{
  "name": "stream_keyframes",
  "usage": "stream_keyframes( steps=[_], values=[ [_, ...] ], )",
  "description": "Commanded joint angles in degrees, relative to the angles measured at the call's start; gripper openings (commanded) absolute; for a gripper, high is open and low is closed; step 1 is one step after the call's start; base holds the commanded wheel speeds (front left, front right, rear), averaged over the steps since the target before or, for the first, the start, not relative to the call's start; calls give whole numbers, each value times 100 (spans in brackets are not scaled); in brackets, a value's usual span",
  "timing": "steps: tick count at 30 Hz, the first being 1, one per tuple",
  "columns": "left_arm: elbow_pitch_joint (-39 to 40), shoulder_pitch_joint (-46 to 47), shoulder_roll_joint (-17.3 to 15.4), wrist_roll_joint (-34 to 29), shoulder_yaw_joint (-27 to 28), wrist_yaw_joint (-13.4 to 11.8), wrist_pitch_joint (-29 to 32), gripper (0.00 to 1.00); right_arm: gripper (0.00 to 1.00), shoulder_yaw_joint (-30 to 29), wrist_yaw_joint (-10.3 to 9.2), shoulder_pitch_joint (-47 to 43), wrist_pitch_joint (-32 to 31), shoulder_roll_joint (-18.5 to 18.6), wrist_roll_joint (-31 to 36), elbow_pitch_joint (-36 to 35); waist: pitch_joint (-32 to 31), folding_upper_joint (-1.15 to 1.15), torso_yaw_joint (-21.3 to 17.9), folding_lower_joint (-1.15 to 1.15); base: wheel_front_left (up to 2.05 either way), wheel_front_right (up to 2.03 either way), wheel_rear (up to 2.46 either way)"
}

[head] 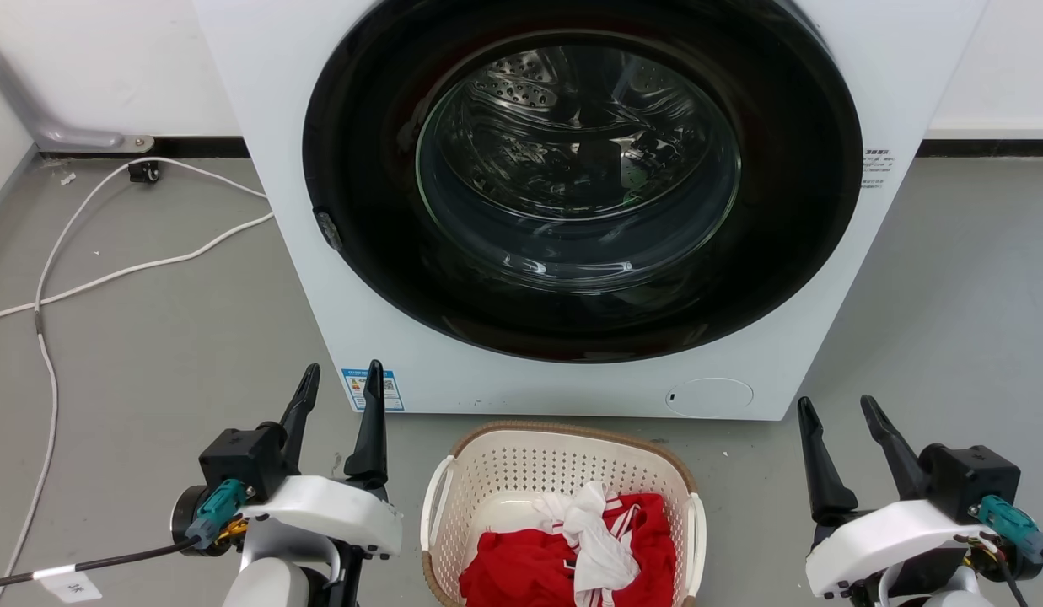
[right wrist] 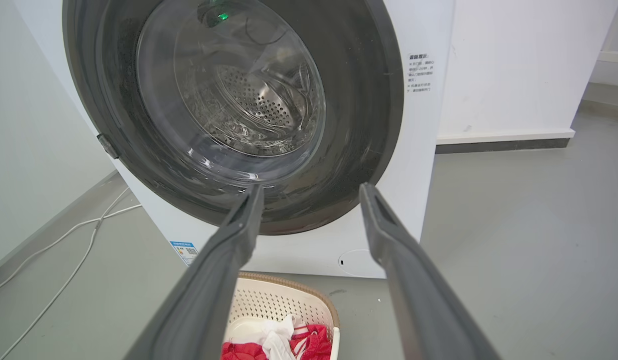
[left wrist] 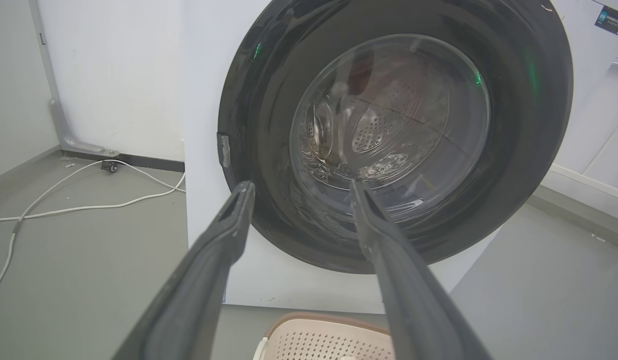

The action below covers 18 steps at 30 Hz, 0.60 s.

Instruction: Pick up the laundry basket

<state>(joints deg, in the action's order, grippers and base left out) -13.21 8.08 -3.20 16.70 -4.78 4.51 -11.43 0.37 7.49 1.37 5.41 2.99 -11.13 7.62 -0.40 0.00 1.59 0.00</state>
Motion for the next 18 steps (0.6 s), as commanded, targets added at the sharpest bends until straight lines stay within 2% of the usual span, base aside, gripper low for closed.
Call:
stream_keyframes(
  steps=[1, 18],
  values=[
    [9, 109, -26, -138, -8, -25, -55, 100, 100, 12, 0, -23, 47, -10, 143, -55, 2, 0, 0, 0, 0, 0, 0],
    [-95, 139, -22, -877, -54, -47, -249, 100, 100, 81, -1, -97, 164, -15, 783, -49, -6, 0, 8, 0, 0, 0, 0]
  ],
)
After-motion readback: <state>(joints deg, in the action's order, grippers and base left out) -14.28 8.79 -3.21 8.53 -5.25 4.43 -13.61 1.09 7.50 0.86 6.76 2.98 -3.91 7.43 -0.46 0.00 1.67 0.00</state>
